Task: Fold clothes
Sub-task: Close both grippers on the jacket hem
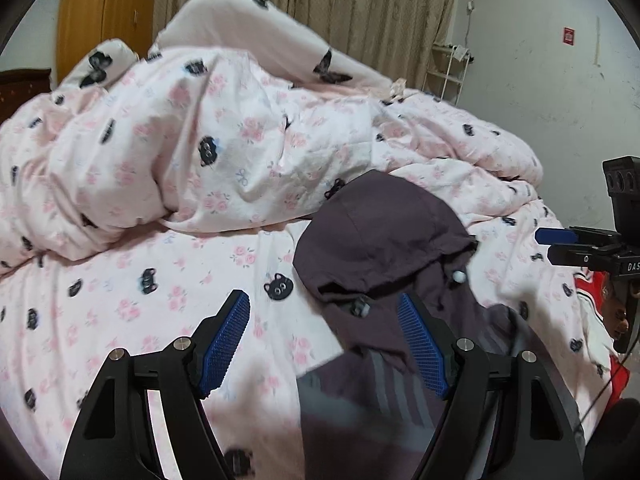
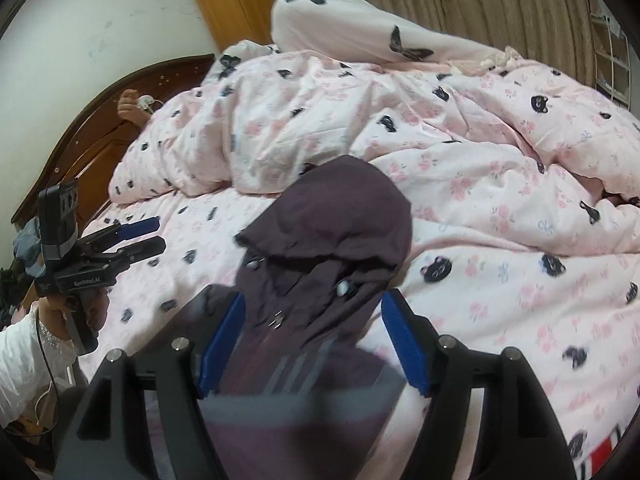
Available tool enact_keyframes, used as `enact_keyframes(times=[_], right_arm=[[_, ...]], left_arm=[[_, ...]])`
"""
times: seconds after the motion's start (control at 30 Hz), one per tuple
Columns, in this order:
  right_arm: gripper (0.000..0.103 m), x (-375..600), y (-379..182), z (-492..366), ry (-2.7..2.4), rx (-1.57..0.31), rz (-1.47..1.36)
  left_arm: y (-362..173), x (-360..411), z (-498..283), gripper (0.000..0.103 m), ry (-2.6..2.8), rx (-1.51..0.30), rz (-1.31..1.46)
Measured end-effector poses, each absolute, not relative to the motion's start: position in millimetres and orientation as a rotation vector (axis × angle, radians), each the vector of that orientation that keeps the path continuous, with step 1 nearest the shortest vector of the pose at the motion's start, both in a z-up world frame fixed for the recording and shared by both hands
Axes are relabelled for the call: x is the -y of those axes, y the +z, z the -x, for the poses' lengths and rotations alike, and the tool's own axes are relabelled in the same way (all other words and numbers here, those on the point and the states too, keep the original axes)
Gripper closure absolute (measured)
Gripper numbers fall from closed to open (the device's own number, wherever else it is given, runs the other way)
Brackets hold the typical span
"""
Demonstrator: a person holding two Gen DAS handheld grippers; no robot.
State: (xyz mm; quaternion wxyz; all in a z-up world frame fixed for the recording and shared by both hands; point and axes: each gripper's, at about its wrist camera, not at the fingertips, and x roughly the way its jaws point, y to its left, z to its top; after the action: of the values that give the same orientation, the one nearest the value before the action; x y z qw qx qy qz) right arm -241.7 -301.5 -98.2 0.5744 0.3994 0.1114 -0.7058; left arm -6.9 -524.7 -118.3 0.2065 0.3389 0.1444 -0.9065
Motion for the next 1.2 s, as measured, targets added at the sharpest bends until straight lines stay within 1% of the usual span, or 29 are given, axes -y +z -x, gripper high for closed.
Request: enact_keyframes(times=[0.13, 0.4, 0.63, 0.7, 0.8, 0.93, 0.97, 1.0, 1.07, 1.13, 1.2], right_arm=[[0.031, 327.2, -113.3, 272.3, -1.644, -0.235, -0.985], [0.031, 362.4, -131.8, 325.3, -1.601, -0.193, -1.014], [0.033, 386.7, -151.6, 358.2, -1.545, -0.162, -1.052], [0.040, 392.9, -160.3, 364.1, -1.524, -0.151, -1.075], [0.047, 401.9, -171.9, 367.3, -1.495, -0.147, -1.097], [0.051, 409.9, -182.7, 366.7, -1.479, -0.145, -1.112], [0.056, 411.7, -183.9, 366.7, -1.470, -0.139, -1.114], [0.064, 413.6, -185.2, 366.6, -1.462, -0.133, -1.117], [0.072, 415.3, -186.0, 365.9, -1.447, -0.127, -1.118], [0.073, 416.8, -184.6, 364.6, -1.444, -0.127, -1.114], [0.078, 417.9, -183.2, 363.6, -1.442, -0.128, -1.112]], left_arm=[[-132.9, 549.6, 32.7, 0.031, -2.535, -0.452, -0.951], [-167.3, 579.6, 79.3, 0.031, -2.558, -0.361, -1.039], [-184.6, 602.6, 106.2, 0.031, -2.626, -0.426, -1.083], [-189.9, 608.8, 110.0, 0.031, -2.635, -0.467, -1.096], [-198.0, 617.7, 113.5, 0.031, -2.643, -0.540, -1.116], [-200.7, 623.9, 114.5, 0.031, -2.661, -0.616, -1.089], [-200.8, 624.5, 114.6, 0.031, -2.667, -0.634, -1.083], [-200.1, 624.6, 114.8, 0.031, -2.676, -0.656, -1.074], [-197.2, 622.8, 114.8, 0.032, -2.705, -0.699, -1.057], [-193.8, 619.3, 117.0, 0.033, -2.736, -0.722, -1.050], [-192.8, 617.0, 121.9, 0.035, -2.739, -0.711, -1.062]])
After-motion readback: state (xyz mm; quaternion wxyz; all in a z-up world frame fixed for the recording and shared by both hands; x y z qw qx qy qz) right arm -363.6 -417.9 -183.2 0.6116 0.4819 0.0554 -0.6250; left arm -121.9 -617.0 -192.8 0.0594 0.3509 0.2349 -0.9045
